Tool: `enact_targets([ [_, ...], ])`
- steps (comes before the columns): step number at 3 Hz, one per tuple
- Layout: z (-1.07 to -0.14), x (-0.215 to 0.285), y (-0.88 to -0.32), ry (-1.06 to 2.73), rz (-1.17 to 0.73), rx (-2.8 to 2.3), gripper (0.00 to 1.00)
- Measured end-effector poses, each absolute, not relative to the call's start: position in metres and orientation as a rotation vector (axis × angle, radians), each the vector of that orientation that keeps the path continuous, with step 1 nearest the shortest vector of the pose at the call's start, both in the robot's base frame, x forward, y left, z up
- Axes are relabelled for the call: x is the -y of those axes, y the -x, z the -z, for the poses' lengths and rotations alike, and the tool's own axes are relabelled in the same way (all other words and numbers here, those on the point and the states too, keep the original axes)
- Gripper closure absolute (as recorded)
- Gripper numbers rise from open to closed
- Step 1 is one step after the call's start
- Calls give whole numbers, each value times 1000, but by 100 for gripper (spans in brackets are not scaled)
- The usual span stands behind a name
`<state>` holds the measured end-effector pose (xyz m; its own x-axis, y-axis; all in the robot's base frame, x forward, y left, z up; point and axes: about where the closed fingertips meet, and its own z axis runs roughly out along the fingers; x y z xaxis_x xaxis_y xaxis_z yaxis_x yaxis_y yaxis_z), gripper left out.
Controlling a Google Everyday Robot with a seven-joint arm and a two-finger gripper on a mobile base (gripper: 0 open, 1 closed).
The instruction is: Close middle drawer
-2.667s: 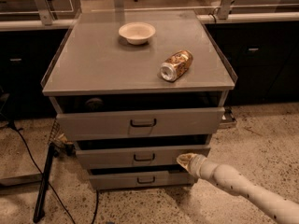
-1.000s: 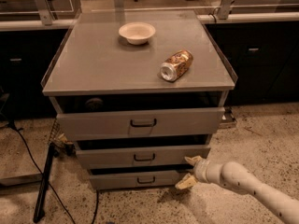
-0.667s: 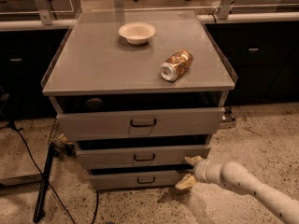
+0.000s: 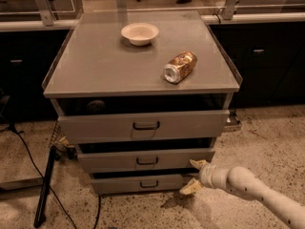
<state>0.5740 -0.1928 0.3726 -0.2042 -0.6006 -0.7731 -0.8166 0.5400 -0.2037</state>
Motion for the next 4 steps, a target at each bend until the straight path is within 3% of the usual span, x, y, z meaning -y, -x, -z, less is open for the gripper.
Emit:
enact_targets([
  [3,-386,207,-562,1153,-326,-1898,0],
  [4,-396,205,-549,1222,-426,-1857,0],
])
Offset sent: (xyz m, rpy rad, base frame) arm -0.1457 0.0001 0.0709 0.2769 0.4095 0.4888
